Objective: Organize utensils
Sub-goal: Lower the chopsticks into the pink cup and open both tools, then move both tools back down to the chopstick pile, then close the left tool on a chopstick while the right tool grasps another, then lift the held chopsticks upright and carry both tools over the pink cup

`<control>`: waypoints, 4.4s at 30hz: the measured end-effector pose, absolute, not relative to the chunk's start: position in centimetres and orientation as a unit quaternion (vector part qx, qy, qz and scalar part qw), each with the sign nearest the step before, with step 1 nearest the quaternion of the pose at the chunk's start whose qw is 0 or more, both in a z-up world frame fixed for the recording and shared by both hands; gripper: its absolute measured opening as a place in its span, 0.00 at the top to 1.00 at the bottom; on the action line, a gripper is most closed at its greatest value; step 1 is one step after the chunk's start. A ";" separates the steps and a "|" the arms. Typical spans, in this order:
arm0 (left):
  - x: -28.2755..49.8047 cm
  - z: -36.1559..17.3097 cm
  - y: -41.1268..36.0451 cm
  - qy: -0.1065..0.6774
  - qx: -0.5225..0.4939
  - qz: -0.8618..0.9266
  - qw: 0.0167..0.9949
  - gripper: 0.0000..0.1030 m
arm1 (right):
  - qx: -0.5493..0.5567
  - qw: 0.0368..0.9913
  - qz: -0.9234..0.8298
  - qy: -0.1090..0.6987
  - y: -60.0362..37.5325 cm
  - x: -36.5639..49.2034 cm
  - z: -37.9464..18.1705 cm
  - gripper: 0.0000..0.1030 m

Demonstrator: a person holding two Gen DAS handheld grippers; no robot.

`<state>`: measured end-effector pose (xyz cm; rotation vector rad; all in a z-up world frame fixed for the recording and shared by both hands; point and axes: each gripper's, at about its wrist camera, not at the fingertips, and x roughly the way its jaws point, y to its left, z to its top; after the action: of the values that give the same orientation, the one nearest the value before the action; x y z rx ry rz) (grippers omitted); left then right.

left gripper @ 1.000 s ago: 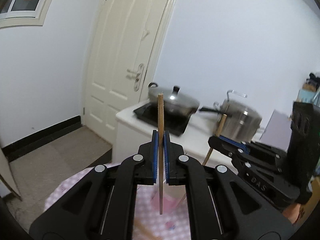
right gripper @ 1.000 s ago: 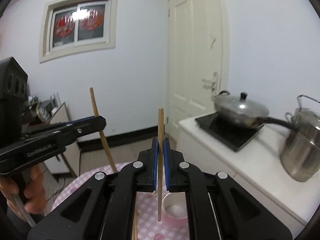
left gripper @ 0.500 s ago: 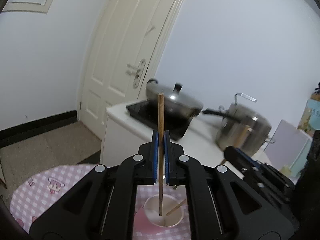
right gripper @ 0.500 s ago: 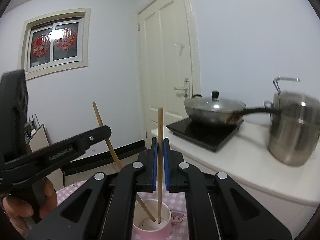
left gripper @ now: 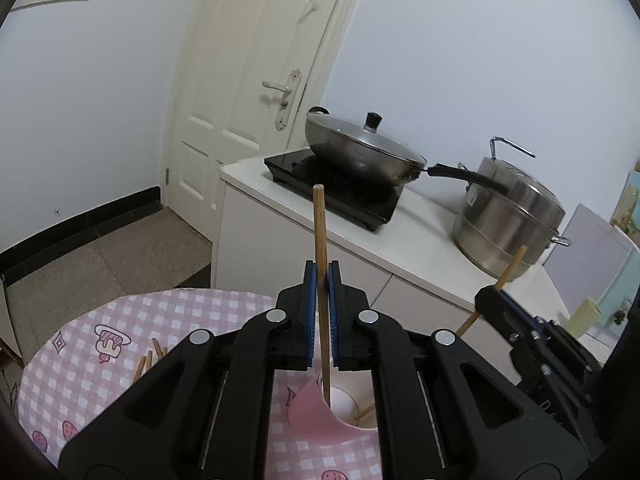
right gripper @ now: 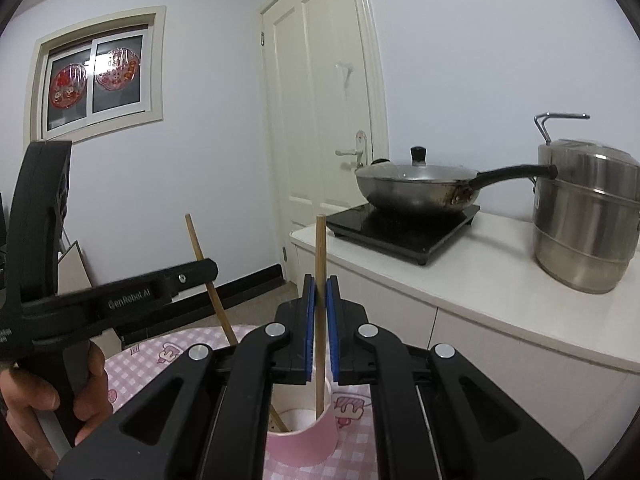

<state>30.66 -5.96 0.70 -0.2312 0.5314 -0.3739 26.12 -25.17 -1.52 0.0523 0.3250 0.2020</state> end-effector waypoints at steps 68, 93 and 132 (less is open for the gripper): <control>32.3 -12.7 8.2 0.484 0.001 -0.081 0.871 0.41 | -0.091 0.891 0.221 0.386 -12.6 25.9 -13.0 0.81; 35.9 -14.3 5.9 0.496 0.058 -0.081 0.862 0.77 | -0.129 0.864 0.221 0.433 -9.7 31.3 -15.8 0.81; 28.6 -3.6 7.2 0.385 -0.006 -0.105 0.917 0.95 | -0.127 0.898 0.251 0.339 -10.0 26.3 -6.9 0.96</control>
<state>28.61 7.18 -3.64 -0.0114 0.7927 -0.2159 26.34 -10.02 -6.87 -0.2624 0.7030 0.5198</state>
